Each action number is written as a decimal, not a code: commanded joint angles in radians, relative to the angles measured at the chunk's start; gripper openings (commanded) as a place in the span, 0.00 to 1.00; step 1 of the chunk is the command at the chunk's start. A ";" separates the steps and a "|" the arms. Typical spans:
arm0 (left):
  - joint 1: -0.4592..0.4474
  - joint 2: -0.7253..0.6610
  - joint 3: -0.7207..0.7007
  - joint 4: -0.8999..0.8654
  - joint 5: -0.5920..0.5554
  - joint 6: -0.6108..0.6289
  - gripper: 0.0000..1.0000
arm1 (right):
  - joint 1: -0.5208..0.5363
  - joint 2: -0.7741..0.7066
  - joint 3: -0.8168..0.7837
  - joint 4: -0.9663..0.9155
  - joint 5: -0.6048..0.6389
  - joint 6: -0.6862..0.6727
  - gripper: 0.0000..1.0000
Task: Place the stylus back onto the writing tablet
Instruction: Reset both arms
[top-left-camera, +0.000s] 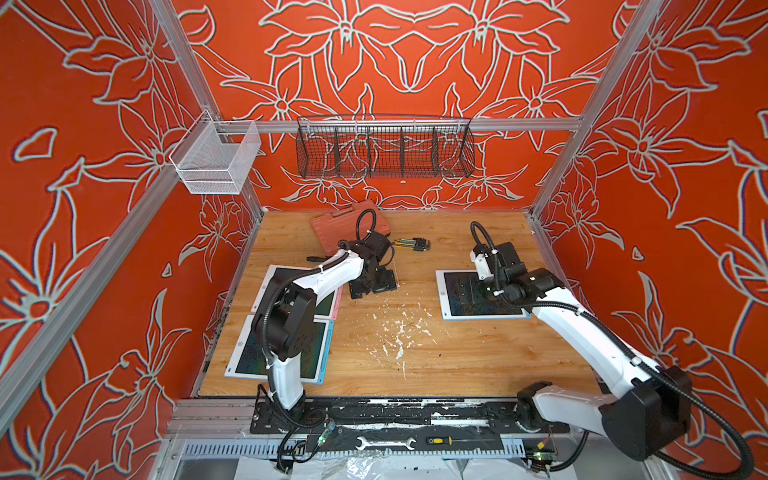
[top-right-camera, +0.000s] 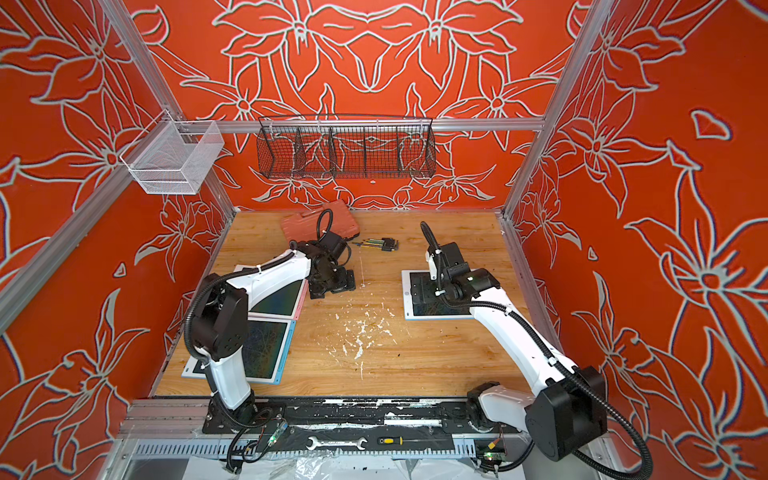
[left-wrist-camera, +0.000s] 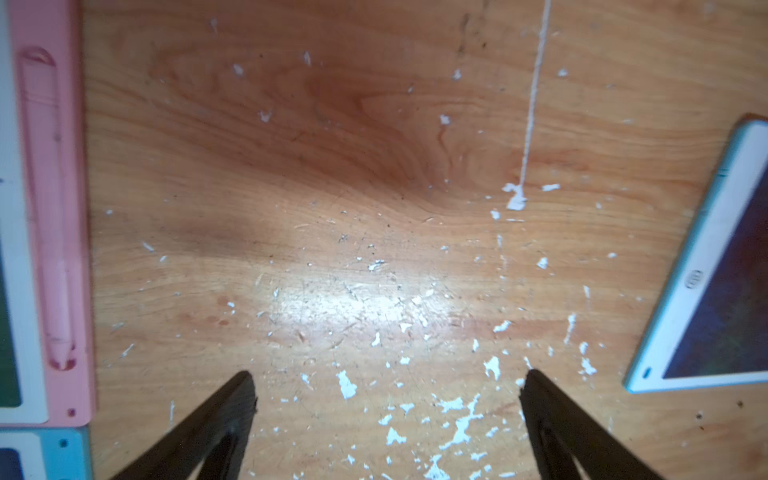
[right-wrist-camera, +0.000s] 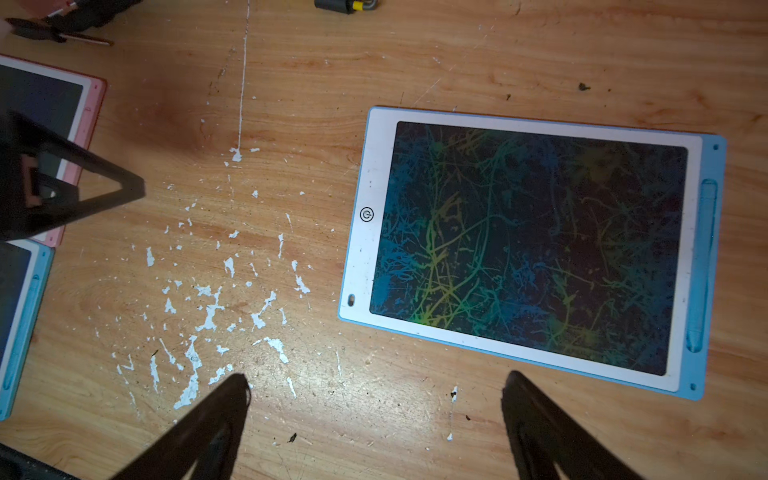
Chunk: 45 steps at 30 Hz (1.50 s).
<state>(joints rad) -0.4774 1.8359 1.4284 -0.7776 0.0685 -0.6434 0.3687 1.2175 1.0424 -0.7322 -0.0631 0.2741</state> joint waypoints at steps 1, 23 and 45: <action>0.000 -0.082 -0.017 -0.034 -0.018 0.029 0.97 | -0.007 0.002 0.033 -0.026 0.062 0.007 0.97; 0.127 -0.618 -0.391 0.107 -0.121 0.191 0.97 | -0.048 -0.101 -0.100 0.207 0.335 0.085 0.97; 0.265 -0.913 -0.803 0.317 -0.639 0.241 0.97 | -0.107 -0.236 -0.565 0.790 0.451 -0.107 0.97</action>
<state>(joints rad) -0.2287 0.9302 0.6594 -0.5541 -0.4992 -0.4480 0.2741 0.9894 0.5014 -0.0795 0.3832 0.2142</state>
